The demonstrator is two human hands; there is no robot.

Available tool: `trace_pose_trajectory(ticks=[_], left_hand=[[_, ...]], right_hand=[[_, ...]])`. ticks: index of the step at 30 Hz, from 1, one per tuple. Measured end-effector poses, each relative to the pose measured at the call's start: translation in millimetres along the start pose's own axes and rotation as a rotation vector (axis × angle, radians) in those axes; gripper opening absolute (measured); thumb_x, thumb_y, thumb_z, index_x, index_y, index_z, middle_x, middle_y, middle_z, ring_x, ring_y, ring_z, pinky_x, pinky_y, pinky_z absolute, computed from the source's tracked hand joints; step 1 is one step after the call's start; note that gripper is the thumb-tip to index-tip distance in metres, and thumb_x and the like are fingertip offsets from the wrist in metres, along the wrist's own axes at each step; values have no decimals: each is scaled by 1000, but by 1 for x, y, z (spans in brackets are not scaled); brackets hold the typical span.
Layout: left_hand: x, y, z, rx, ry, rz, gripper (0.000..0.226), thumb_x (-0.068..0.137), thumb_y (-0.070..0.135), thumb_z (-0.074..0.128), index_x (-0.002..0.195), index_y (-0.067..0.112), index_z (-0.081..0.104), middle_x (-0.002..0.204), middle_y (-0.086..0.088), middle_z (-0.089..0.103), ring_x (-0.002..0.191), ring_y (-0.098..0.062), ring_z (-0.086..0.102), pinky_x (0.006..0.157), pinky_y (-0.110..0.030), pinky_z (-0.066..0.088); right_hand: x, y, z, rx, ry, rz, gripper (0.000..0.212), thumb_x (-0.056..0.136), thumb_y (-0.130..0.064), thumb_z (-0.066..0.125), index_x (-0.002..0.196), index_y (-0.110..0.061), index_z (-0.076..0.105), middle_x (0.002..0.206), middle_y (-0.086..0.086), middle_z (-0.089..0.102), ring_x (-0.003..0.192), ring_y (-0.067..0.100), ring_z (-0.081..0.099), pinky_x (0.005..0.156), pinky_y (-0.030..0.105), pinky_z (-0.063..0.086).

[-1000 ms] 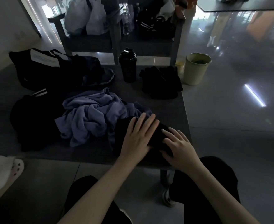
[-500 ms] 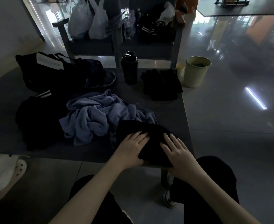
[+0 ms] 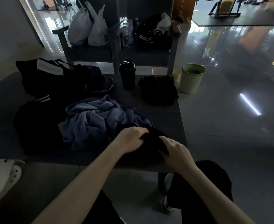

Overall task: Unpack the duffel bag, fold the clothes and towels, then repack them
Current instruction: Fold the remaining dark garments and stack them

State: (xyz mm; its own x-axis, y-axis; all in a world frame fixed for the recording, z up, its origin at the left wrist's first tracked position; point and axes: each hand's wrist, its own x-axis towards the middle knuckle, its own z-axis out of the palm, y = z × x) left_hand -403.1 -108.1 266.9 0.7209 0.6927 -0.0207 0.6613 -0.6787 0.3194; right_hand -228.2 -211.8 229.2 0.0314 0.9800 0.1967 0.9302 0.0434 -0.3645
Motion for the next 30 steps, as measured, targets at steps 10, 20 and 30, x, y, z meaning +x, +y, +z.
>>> trace_pose_trajectory(ticks=[10,20,30], left_hand=[[61,-3,-80,-136,-57,-22,43,80,20,58,121,30,57,114,5,61,98,-11,60,86,-31,52],[169,-18,-112,-74,475,-144,51,88,27,63,136,16,46,138,-2,48,128,-20,44,106,-38,35],[239,-45,-75,-20,637,-120,50,95,25,52,142,16,39,151,2,34,141,-16,27,113,-37,20]], right_hand=[[59,23,-53,965,-168,313,34,85,9,57,110,-14,60,85,-2,64,80,8,63,70,18,48],[155,41,-58,1410,-3,402,22,91,2,50,101,-13,61,87,5,64,72,11,64,63,19,52],[265,77,-38,1585,23,596,18,96,-18,46,103,-28,60,97,1,65,86,17,61,54,29,51]])
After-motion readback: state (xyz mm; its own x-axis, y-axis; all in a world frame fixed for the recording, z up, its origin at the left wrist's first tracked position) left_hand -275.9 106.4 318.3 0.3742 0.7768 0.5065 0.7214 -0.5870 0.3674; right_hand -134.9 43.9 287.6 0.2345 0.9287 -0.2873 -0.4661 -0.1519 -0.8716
